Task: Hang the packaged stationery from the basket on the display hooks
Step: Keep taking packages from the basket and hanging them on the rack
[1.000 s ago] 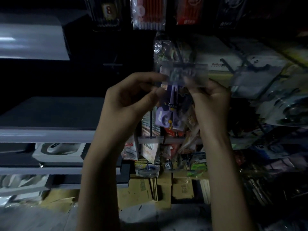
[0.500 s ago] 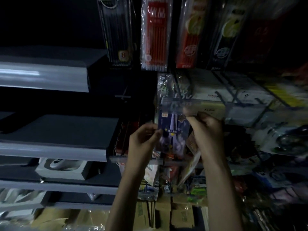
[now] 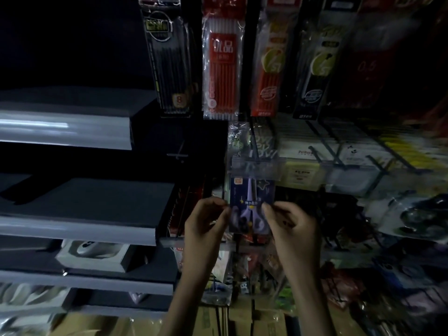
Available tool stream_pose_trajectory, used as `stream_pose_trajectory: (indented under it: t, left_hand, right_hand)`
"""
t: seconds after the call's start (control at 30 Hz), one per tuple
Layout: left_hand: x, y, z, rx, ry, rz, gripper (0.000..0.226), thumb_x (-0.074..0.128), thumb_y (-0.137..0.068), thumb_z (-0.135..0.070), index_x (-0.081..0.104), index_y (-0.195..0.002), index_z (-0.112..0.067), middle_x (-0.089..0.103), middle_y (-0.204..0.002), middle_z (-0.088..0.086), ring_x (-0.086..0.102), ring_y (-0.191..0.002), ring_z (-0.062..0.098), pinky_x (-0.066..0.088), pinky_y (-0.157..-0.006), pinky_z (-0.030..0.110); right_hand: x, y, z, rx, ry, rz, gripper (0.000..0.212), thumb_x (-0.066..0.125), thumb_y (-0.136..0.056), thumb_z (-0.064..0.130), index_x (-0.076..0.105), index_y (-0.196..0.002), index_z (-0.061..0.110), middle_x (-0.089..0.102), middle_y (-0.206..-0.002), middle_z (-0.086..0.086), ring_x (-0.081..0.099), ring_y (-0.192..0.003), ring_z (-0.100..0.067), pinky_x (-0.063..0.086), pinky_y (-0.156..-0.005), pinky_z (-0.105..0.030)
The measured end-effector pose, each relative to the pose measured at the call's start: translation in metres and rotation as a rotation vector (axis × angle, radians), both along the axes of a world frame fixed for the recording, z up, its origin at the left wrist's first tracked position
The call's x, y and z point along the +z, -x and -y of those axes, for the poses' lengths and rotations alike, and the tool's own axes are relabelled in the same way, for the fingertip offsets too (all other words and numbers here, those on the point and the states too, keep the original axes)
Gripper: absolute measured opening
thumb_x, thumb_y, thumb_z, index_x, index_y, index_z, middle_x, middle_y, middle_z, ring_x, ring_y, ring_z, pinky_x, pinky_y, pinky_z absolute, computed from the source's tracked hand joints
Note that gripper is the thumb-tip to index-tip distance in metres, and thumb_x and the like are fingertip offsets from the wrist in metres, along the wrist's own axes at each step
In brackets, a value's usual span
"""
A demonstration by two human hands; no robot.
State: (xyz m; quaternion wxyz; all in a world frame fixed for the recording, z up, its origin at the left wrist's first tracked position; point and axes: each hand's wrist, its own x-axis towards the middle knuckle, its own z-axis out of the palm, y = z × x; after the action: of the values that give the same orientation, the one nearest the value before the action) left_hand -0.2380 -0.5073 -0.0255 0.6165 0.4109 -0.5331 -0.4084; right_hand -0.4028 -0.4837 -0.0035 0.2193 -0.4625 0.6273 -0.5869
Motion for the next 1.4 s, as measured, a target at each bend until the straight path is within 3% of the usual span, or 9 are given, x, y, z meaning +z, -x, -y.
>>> stream_pose_trajectory:
  t: [0.2,0.33,0.43,0.67,0.8,1.07,1.23,1.33,1.4]
  left_hand:
    - [-0.002,0.002,-0.001,0.08,0.022,0.011,0.015,0.073,-0.09,-0.03,0.072,-0.097,-0.017,0.074,-0.09,0.001,0.071,-0.084,0.018,0.056,-0.075,0.028]
    - [-0.001,0.003,0.008,0.089,0.028,0.02,0.004,0.074,-0.095,-0.014,0.073,-0.094,-0.018,0.075,-0.089,0.002,0.071,-0.081,0.017,0.055,-0.073,0.026]
    - [0.002,0.004,0.015,0.101,0.033,-0.004,0.006,0.072,-0.097,-0.007,0.073,-0.094,-0.013,0.075,-0.089,0.001,0.072,-0.083,0.016,0.054,-0.074,0.025]
    - [0.005,0.008,0.036,0.108,0.069,-0.007,0.002,0.071,-0.1,-0.011,0.07,-0.098,-0.012,0.074,-0.094,0.008,0.074,-0.089,0.028,0.06,-0.08,0.044]
    - [-0.001,0.01,0.044,0.123,0.05,-0.003,0.004,0.071,-0.1,-0.01,0.07,-0.097,-0.013,0.075,-0.092,0.006,0.073,-0.086,0.026,0.059,-0.076,0.04]
    - [-0.021,0.009,0.042,0.079,0.002,0.13,0.014,0.074,-0.098,-0.018,0.068,-0.109,-0.022,0.075,-0.097,-0.004,0.074,-0.093,0.016,0.061,-0.08,0.031]
    - [-0.021,0.004,0.043,0.094,0.004,0.212,0.013,0.078,-0.095,-0.016,0.073,-0.104,-0.023,0.076,-0.096,-0.008,0.073,-0.09,0.008,0.055,-0.074,0.019]
    - [-0.025,0.004,0.047,0.113,0.006,0.25,0.012,0.08,-0.093,-0.019,0.071,-0.093,-0.026,0.074,-0.092,-0.006,0.072,-0.088,0.011,0.057,-0.074,0.026]
    - [-0.026,0.005,0.049,0.131,0.011,0.253,0.016,0.081,-0.093,-0.021,0.068,-0.092,-0.031,0.072,-0.096,-0.006,0.073,-0.092,0.014,0.06,-0.078,0.034]
  right_hand:
    - [-0.007,-0.005,-0.001,-0.059,-0.026,-0.095,0.026,0.076,-0.087,0.049,0.075,-0.102,0.028,0.074,-0.089,0.017,0.066,-0.08,0.008,0.047,-0.063,-0.014]
    - [-0.004,-0.008,0.008,-0.079,-0.013,-0.106,0.028,0.076,-0.087,0.051,0.076,-0.099,0.025,0.074,-0.086,0.015,0.067,-0.08,0.003,0.055,-0.066,-0.027]
    - [-0.001,-0.009,0.016,-0.065,-0.013,-0.1,0.024,0.076,-0.089,0.046,0.076,-0.098,0.024,0.072,-0.082,0.015,0.066,-0.075,0.005,0.052,-0.062,-0.021]
    - [0.005,-0.008,0.038,-0.106,-0.007,-0.115,0.03,0.078,-0.087,0.05,0.078,-0.099,0.023,0.076,-0.085,0.011,0.07,-0.077,-0.003,0.059,-0.065,-0.033]
    - [-0.002,-0.009,0.047,-0.104,-0.039,-0.127,0.03,0.077,-0.086,0.052,0.077,-0.095,0.024,0.075,-0.08,0.012,0.07,-0.075,-0.003,0.061,-0.067,-0.037]
    - [-0.02,-0.009,0.048,-0.128,-0.095,-0.21,0.032,0.07,-0.086,0.062,0.07,-0.088,0.03,0.071,-0.073,0.014,0.067,-0.063,-0.005,0.056,-0.054,-0.035]
    - [-0.019,-0.009,0.037,-0.183,-0.142,-0.356,0.022,0.072,-0.089,0.056,0.073,-0.095,0.034,0.072,-0.082,0.016,0.062,-0.063,-0.004,0.036,-0.049,-0.022]
    - [-0.017,-0.009,0.038,-0.174,-0.16,-0.329,0.025,0.074,-0.089,0.053,0.072,-0.099,0.03,0.072,-0.087,0.014,0.062,-0.067,-0.007,0.039,-0.051,-0.024]
    - [-0.015,-0.012,0.041,-0.169,-0.168,-0.303,0.025,0.076,-0.088,0.052,0.067,-0.096,0.031,0.068,-0.08,0.016,0.062,-0.065,-0.007,0.046,-0.053,-0.028]
